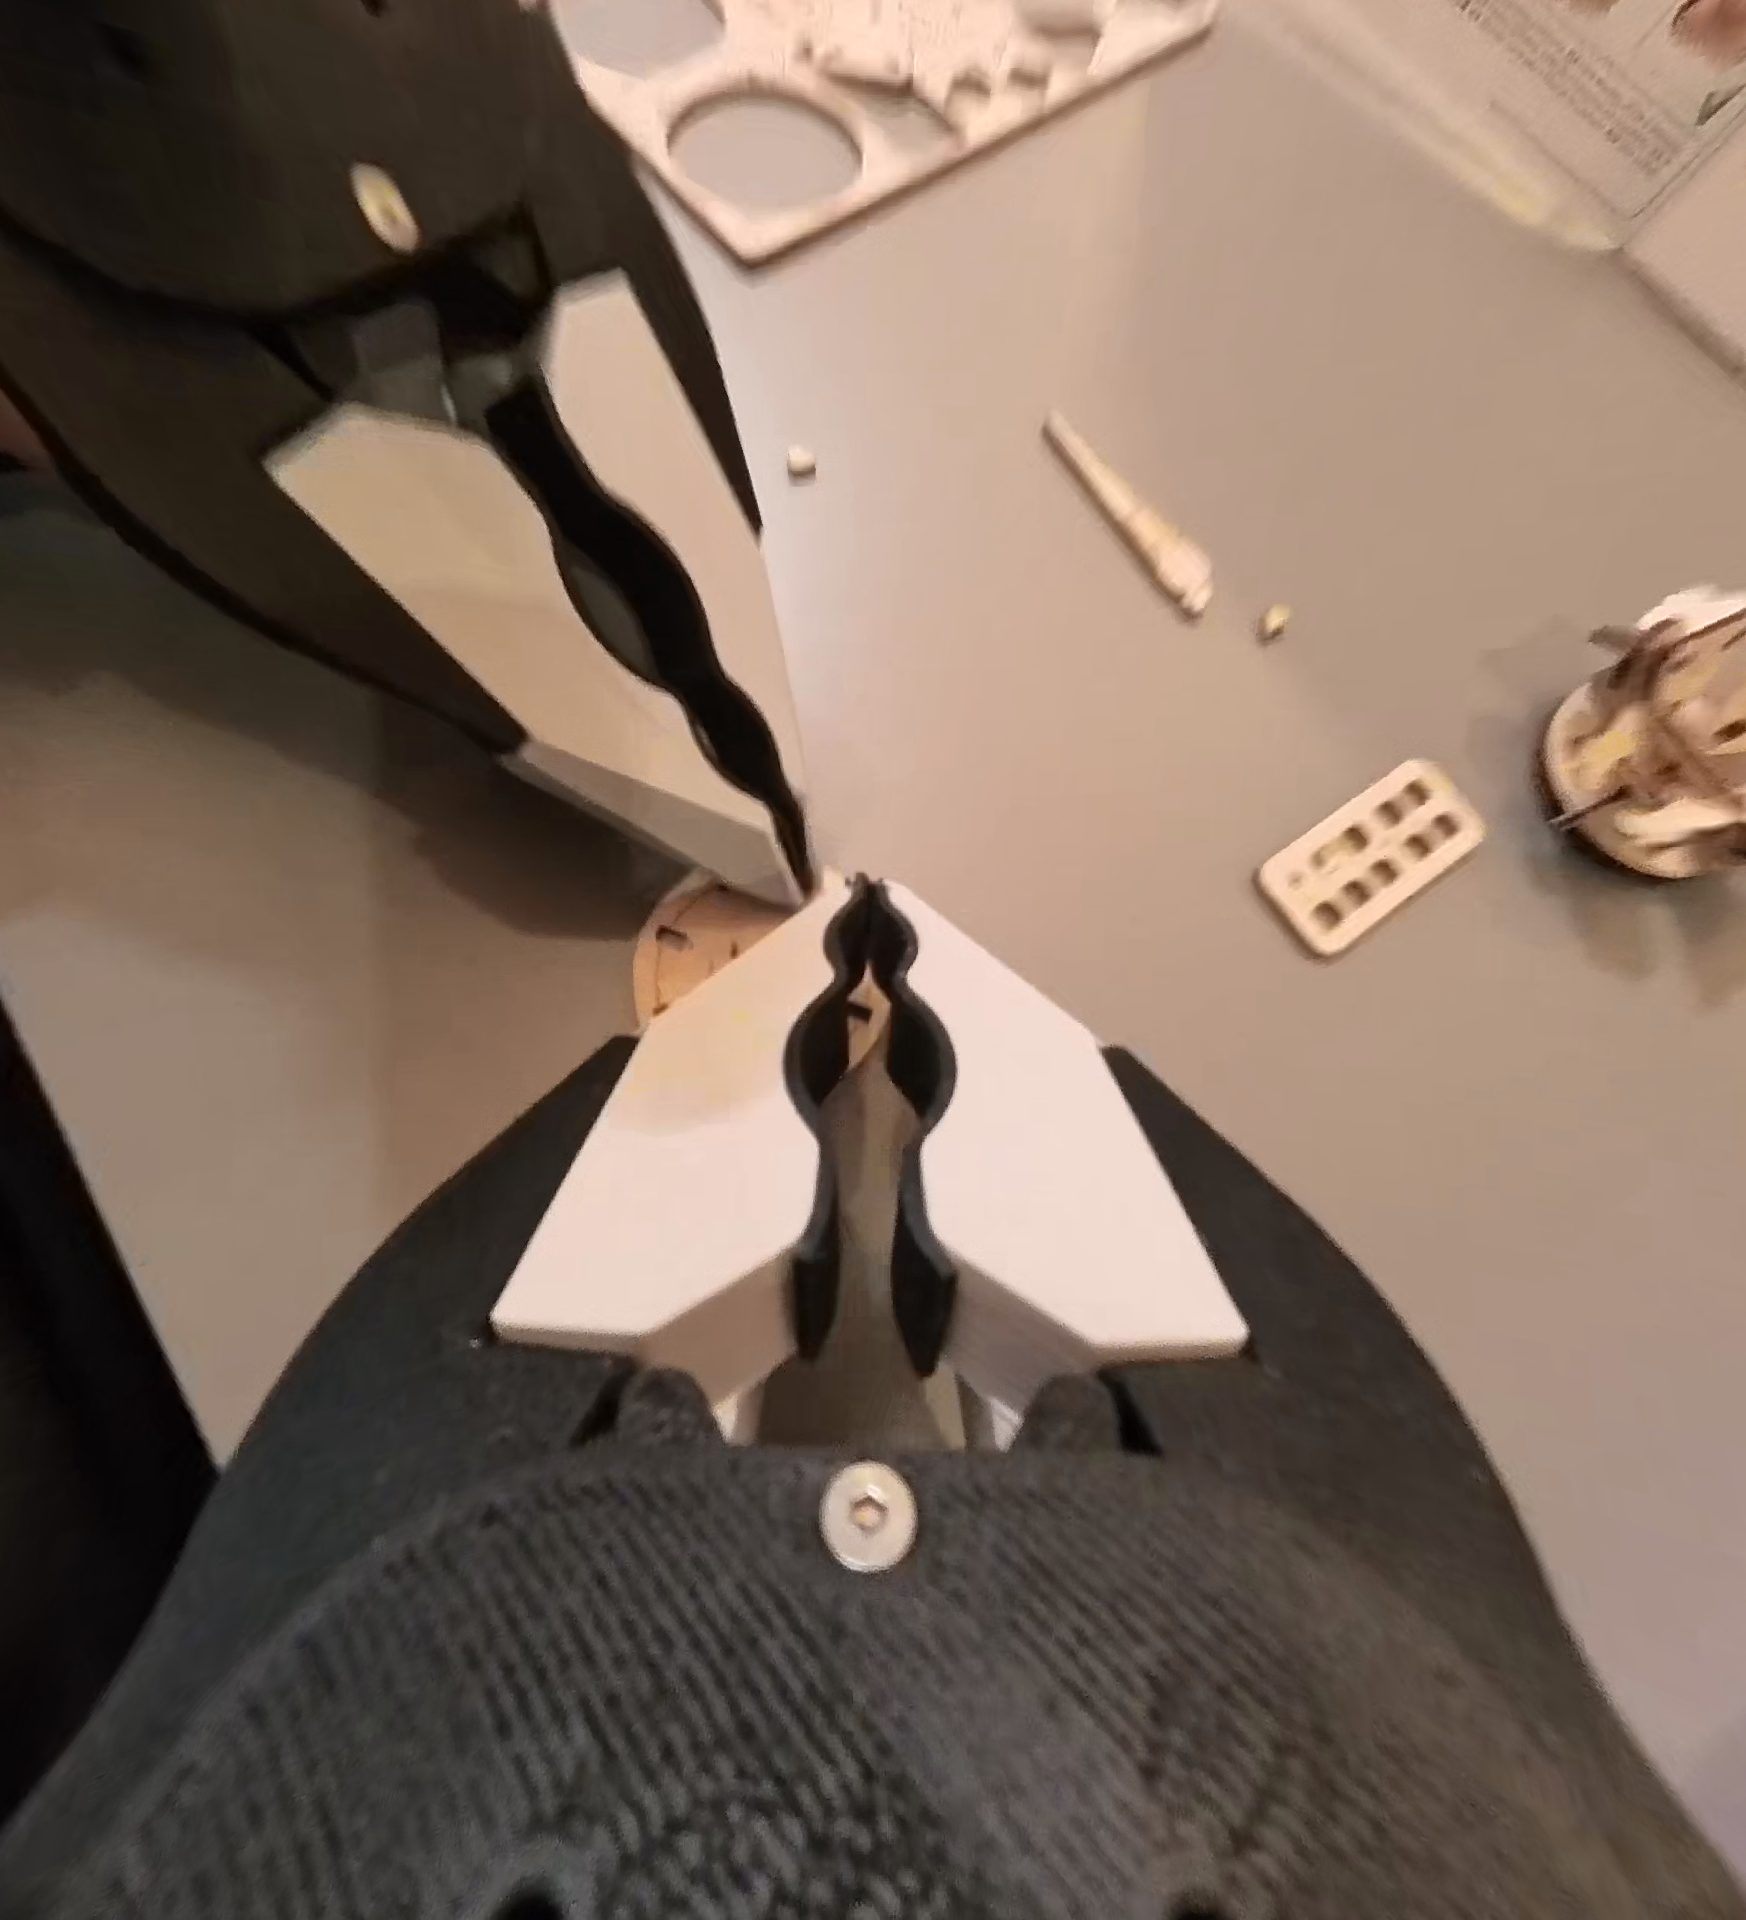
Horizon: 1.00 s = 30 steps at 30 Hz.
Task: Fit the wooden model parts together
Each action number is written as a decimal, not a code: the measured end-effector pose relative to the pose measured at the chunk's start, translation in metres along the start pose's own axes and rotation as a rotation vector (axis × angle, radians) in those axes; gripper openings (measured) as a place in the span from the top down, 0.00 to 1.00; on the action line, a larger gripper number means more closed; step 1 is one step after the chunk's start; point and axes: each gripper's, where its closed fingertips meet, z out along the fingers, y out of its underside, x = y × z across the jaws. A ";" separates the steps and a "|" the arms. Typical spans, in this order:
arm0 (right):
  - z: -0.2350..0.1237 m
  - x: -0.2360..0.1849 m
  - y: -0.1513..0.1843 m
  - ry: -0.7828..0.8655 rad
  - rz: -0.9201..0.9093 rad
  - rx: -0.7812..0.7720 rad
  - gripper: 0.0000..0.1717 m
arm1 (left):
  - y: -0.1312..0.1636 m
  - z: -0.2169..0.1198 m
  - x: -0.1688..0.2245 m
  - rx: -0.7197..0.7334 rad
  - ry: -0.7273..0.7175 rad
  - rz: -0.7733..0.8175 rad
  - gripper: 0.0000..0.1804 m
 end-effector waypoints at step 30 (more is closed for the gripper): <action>0.007 -0.001 0.004 -0.034 0.040 -0.041 1.00 | 0.001 0.000 0.000 -0.002 0.014 -0.006 1.00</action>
